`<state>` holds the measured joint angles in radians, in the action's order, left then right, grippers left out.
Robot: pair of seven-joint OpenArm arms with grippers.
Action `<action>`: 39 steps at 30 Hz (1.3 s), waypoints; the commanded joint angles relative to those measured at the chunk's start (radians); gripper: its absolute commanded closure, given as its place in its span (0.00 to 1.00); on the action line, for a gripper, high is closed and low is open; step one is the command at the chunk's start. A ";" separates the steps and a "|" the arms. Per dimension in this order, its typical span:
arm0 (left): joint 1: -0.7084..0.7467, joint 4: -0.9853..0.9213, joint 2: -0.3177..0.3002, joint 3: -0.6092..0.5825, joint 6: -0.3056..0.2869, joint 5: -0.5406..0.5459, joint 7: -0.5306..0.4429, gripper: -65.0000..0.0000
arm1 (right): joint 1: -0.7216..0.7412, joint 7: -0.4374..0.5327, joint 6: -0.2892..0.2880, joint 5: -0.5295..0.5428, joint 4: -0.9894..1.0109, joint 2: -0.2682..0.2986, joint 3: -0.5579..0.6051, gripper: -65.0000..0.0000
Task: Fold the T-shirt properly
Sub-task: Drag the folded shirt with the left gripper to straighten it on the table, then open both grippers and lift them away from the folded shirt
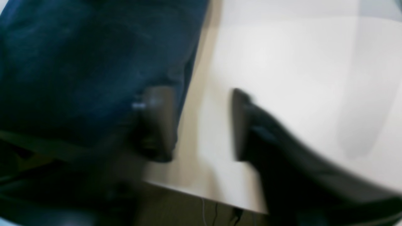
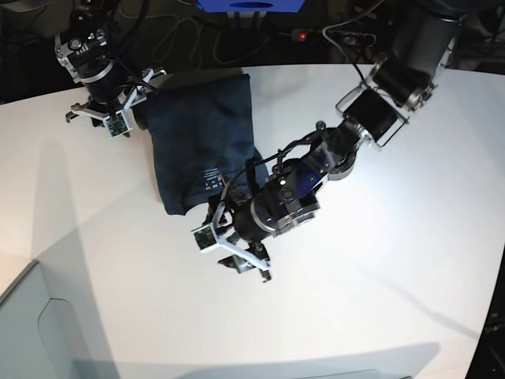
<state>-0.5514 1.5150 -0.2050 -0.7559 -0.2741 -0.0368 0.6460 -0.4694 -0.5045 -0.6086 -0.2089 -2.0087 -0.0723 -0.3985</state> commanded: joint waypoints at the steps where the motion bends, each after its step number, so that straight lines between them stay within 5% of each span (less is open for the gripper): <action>1: 0.001 0.052 -0.017 0.048 0.006 -0.033 -0.016 0.44 | -0.013 0.020 0.008 0.013 -0.017 -0.001 0.008 0.88; 3: 0.069 0.126 -0.046 0.138 0.006 -0.073 -0.018 0.44 | -0.021 0.020 0.008 0.013 -0.017 -0.010 0.036 1.00; 9: 0.314 0.286 -0.133 0.479 0.006 -0.087 -0.024 0.44 | -0.045 0.028 0.008 0.013 -0.007 -0.019 0.095 1.00; 19: 0.646 0.295 -0.101 0.924 0.005 -0.021 -0.025 0.44 | -0.012 0.031 0.008 0.013 0.131 -0.013 0.112 1.00; 26: 0.759 0.295 -0.106 1.064 0.005 0.200 -0.018 0.44 | -0.036 0.031 0.009 0.013 0.033 -0.014 0.106 1.00; 39: 0.939 0.307 -0.096 1.139 0.005 0.228 -0.024 0.44 | -0.022 0.031 0.009 0.013 0.073 -0.019 0.002 1.00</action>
<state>0.3847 1.8027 -0.2932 0.3763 -0.2707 0.1848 0.6430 -0.4984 -0.4957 -0.6083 -0.2115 -1.9221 -0.0937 -0.3981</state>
